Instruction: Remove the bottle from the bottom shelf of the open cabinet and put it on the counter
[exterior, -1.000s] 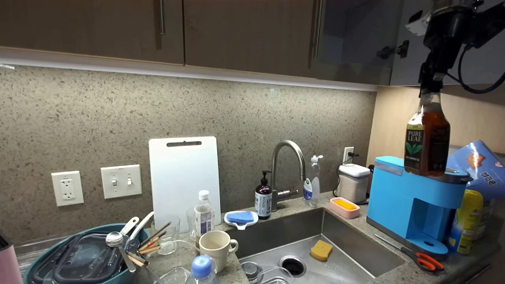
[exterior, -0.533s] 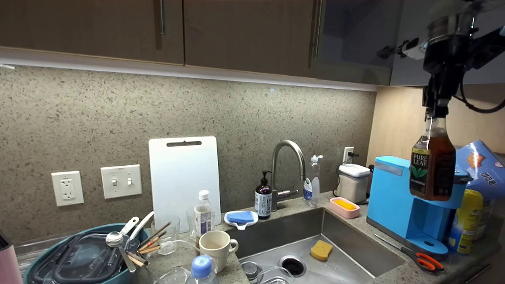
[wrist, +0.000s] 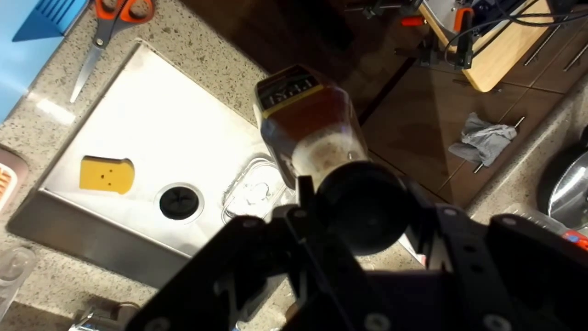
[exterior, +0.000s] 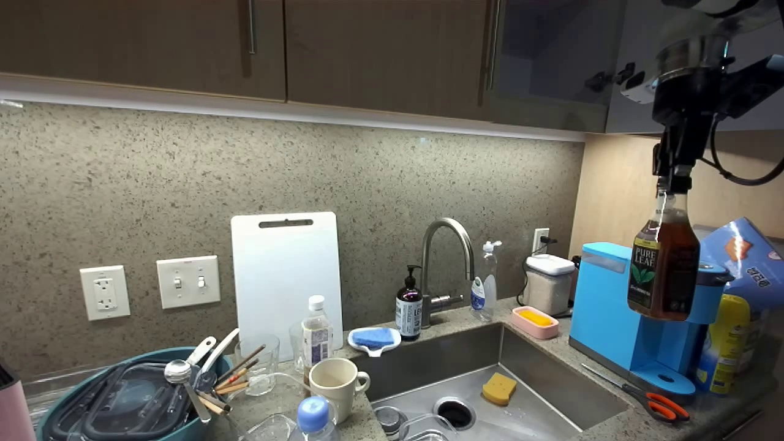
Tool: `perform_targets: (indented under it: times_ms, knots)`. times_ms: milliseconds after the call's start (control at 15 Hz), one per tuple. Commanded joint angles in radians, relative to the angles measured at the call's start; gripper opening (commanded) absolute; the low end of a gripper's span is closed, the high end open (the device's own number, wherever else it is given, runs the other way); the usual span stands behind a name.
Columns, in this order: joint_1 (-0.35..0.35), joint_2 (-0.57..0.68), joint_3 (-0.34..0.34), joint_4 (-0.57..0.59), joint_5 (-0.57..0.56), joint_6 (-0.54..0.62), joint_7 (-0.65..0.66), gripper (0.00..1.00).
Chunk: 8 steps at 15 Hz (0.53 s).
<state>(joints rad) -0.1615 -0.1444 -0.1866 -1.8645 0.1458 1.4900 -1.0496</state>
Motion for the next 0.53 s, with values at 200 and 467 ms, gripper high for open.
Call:
perform_targets:
  times_ms: [200,467]
  knots:
    - [0.005,0.073,0.003,-0.080,-0.040,0.122,0.044,0.22]
    - [0.004,0.126,0.014,-0.140,-0.111,0.174,0.077,0.22]
